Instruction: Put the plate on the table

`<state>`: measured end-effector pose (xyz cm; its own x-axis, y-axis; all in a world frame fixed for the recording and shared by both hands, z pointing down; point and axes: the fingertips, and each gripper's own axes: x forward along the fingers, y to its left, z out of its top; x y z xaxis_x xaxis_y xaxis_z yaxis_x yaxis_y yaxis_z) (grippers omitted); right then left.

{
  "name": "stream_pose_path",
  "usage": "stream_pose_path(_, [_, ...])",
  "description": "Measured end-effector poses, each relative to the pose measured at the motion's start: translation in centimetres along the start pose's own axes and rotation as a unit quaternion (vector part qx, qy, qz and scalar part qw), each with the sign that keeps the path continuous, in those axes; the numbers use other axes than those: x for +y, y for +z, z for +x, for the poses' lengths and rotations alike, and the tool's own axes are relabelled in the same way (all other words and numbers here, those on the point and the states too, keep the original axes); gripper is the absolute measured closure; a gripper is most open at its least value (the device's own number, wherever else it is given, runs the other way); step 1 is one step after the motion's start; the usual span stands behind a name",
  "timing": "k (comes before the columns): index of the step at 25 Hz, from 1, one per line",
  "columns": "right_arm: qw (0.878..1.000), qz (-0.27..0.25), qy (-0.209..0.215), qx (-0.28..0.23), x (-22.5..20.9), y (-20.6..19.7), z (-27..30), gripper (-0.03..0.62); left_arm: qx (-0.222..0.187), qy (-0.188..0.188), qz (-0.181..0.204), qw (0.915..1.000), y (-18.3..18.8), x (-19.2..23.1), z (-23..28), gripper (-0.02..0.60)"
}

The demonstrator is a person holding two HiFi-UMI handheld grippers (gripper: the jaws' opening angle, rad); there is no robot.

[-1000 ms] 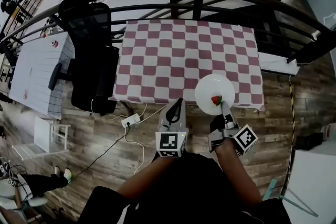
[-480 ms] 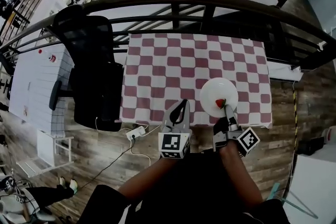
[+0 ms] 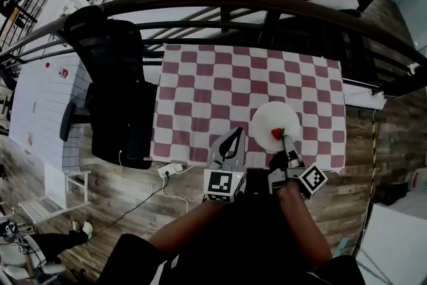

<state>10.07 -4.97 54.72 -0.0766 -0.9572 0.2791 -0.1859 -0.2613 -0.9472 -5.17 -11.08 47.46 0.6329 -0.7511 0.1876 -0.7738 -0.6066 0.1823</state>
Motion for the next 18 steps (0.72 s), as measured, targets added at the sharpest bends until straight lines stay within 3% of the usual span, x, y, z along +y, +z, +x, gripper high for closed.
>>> stream_pose_path(3, [1.000, -0.005, 0.001, 0.012, -0.2, 1.0, 2.0, 0.577, 0.002, 0.001, 0.002, 1.0000, 0.1, 0.0, 1.8, 0.572])
stream_pose_path(8, [0.998, -0.016, 0.049, 0.028, 0.8, 2.3, 5.9, 0.577, -0.005, 0.005, 0.013, 0.9999, 1.3, 0.2, 4.4, 0.572])
stream_pose_path(12, [0.999, -0.027, 0.028, 0.033, -1.1, 3.7, 7.3, 0.577, -0.006, 0.018, 0.017, 0.9997, 1.5, 0.8, 6.7, 0.572])
stream_pose_path(14, [0.998, -0.032, 0.039, 0.037, -1.4, 4.3, 8.2, 0.577, -0.002, 0.022, 0.017, 0.9996, 1.4, 0.9, 7.5, 0.572])
stream_pose_path(18, [0.997, -0.005, 0.064, 0.050, -2.2, 4.4, 9.7, 0.577, 0.011, 0.029, 0.012, 0.9994, 0.6, 1.1, 8.6, 0.572])
